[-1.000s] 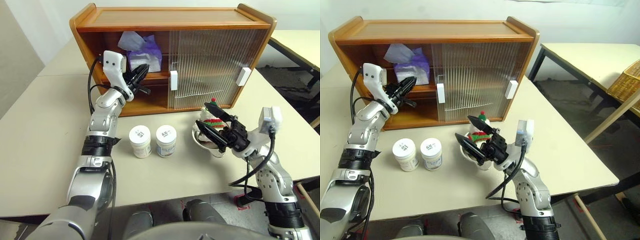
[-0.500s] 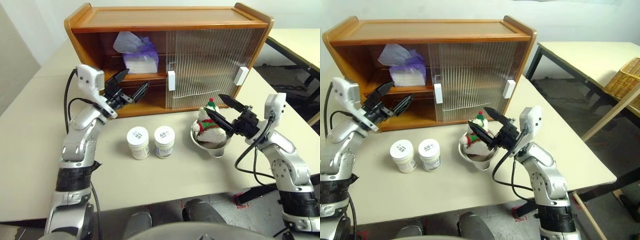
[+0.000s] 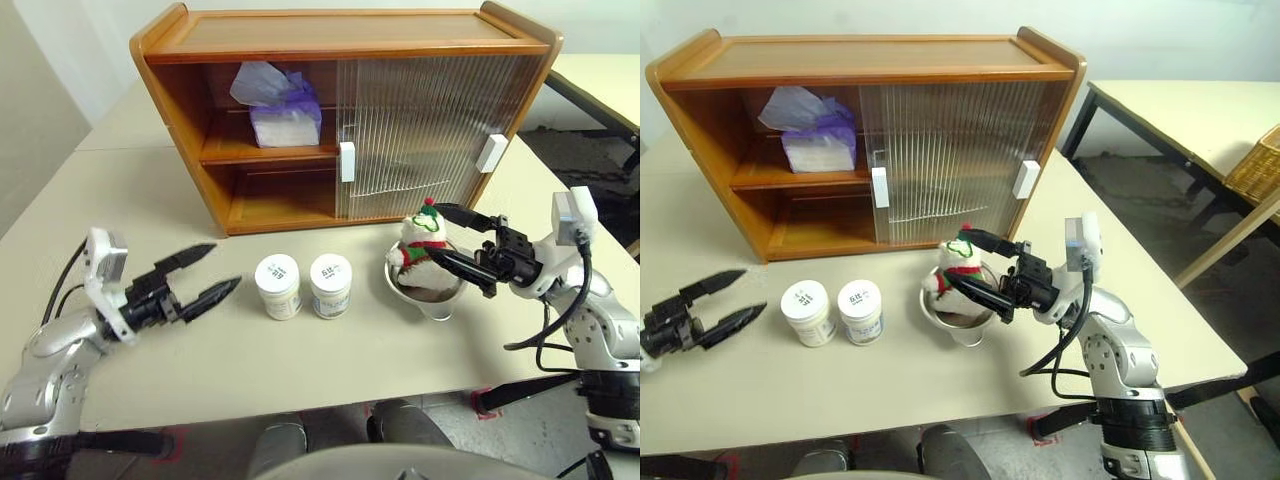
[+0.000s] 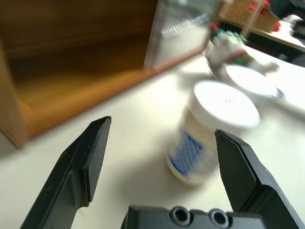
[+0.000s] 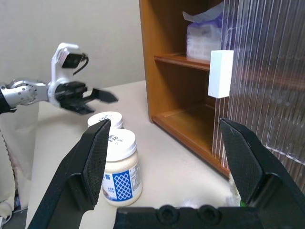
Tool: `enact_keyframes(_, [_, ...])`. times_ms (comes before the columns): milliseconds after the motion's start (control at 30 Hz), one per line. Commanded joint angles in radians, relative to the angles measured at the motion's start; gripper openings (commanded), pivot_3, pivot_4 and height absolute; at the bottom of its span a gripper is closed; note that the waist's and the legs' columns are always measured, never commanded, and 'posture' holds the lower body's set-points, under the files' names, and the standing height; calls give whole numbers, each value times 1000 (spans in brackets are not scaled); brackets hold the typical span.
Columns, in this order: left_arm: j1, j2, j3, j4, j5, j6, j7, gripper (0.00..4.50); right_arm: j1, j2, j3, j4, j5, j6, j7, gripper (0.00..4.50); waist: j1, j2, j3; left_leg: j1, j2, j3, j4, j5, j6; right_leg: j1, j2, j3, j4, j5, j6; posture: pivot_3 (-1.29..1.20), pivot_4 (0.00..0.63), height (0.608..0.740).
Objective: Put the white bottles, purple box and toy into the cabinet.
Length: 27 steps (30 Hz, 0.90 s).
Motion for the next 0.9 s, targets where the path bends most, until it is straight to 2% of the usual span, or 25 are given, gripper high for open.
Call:
enact_keyframes(33, [22,5,-36,22,27,-44,-66,4480,14,-8,-1,-21,-3,1,6,4500,0,1,0,0,0,0,0,0,0,0,0,0,0,0,0,-182,17,740])
enact_keyframes(233, [39,6,-95,54,92,-99,-97,4480,20,-6,8,-37,-5,2,6,4500,-4,5,-3,1,0,-1,0,-1,0,-4,0,-1,0,1,-2,-186,17,740])
enact_keyframes(467, [-75,-5,-230,127,239,-135,-37,4480,-19,-4,23,-24,-5,15,9,4500,-2,9,-5,1,0,-3,0,-1,-1,-4,0,-1,0,3,-6,-174,16,740])
enact_keyframes(733, [-193,-87,-340,140,299,-86,77,4480,-38,1,24,-16,-2,19,11,4500,1,9,-5,-2,0,-2,0,0,-2,-1,1,-2,0,4,-4,-174,12,740])
enact_keyframes(900, [-217,-71,-400,136,327,-31,78,4480,-38,3,25,-19,-1,17,8,4500,2,9,-5,0,-1,-2,0,1,-1,1,1,-2,0,4,-1,-174,12,740])
